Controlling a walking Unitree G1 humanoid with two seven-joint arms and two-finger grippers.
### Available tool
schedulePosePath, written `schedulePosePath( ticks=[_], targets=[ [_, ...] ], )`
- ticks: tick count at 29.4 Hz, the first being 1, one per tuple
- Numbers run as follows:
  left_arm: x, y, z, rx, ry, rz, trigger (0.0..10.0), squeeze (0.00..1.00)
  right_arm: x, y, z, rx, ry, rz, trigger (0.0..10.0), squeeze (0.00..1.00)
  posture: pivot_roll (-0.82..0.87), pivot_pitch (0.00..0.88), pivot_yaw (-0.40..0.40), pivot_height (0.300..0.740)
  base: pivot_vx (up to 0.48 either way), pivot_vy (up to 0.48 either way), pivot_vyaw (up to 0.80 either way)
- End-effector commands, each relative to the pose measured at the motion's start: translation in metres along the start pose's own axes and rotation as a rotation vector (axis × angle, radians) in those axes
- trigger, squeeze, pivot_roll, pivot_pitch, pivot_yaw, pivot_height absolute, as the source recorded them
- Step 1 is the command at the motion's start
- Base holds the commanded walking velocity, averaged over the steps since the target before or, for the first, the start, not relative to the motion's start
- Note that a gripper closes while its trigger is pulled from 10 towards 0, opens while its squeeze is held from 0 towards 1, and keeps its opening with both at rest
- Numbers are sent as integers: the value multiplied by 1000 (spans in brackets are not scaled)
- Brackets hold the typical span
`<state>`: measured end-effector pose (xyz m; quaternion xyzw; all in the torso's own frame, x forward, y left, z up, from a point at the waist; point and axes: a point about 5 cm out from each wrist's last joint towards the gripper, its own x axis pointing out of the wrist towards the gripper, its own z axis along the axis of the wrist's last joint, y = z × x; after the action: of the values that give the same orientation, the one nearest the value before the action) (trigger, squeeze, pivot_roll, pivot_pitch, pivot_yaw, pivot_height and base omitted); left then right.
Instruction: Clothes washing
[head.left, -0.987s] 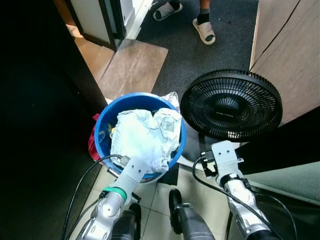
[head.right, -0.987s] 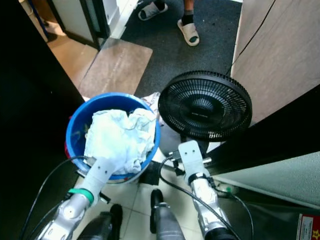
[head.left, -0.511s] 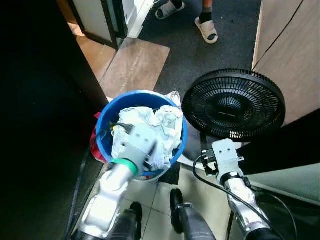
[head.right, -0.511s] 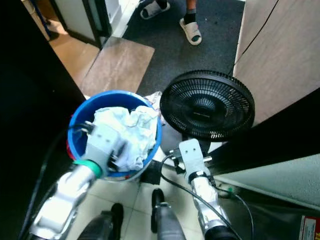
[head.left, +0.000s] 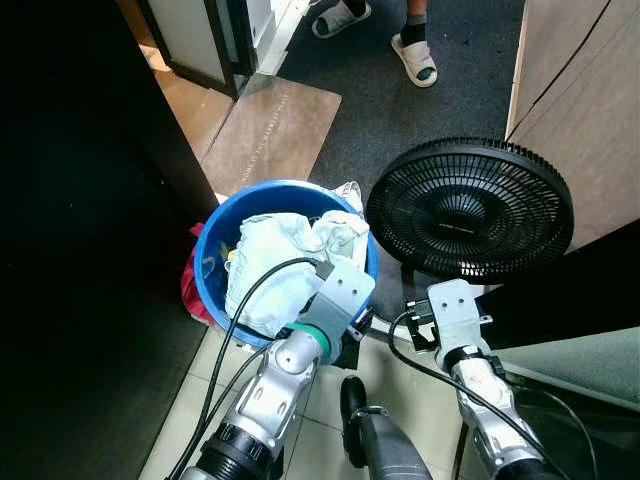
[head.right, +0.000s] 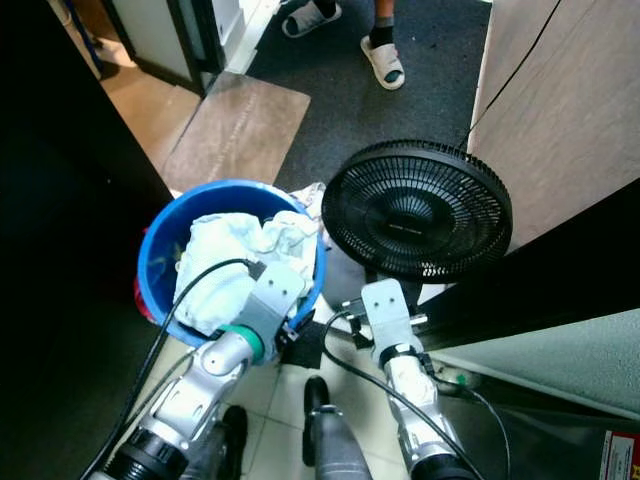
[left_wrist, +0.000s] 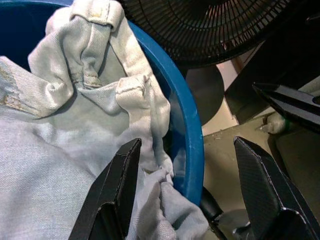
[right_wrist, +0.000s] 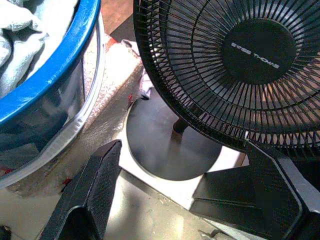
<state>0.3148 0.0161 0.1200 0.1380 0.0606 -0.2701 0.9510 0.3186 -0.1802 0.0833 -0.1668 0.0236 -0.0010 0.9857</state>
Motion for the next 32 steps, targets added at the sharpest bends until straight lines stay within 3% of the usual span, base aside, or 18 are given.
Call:
schedulePosePath(
  ticks=[1,9,17,18,20,21,23,32],
  targets=[
    [-5,-7,-25,-18,88,-28,10000,0,-10,2,-17,3,59,-2,10000,0,30,493,101,740,0,0,0],
    [-17,5,-62,-76,188,8,10000,0,-8,5,-15,7,57,5,10000,0,38,498,93,740,0,0,0],
    [-27,11,-69,-78,195,31,9686,0,-6,5,-13,7,55,13,10000,0,43,496,78,740,0,0,0],
    [-30,13,-70,-79,194,40,3020,0,-5,5,-13,6,54,16,10000,0,45,494,74,740,0,0,0],
    [-30,13,-70,-79,194,40,3020,0,-5,5,-13,6,54,16,10000,0,45,494,74,740,0,0,0],
    [-32,15,-70,-78,191,52,588,0,-4,6,-12,5,53,19,10000,0,46,494,70,740,0,0,0],
    [-33,17,-70,-74,187,67,0,0,-3,6,-11,5,51,22,10000,0,46,493,67,740,0,0,0],
    [-31,22,-64,-64,141,113,0,0,-2,8,-9,3,47,29,10000,0,41,495,62,740,0,0,0]
  ],
)
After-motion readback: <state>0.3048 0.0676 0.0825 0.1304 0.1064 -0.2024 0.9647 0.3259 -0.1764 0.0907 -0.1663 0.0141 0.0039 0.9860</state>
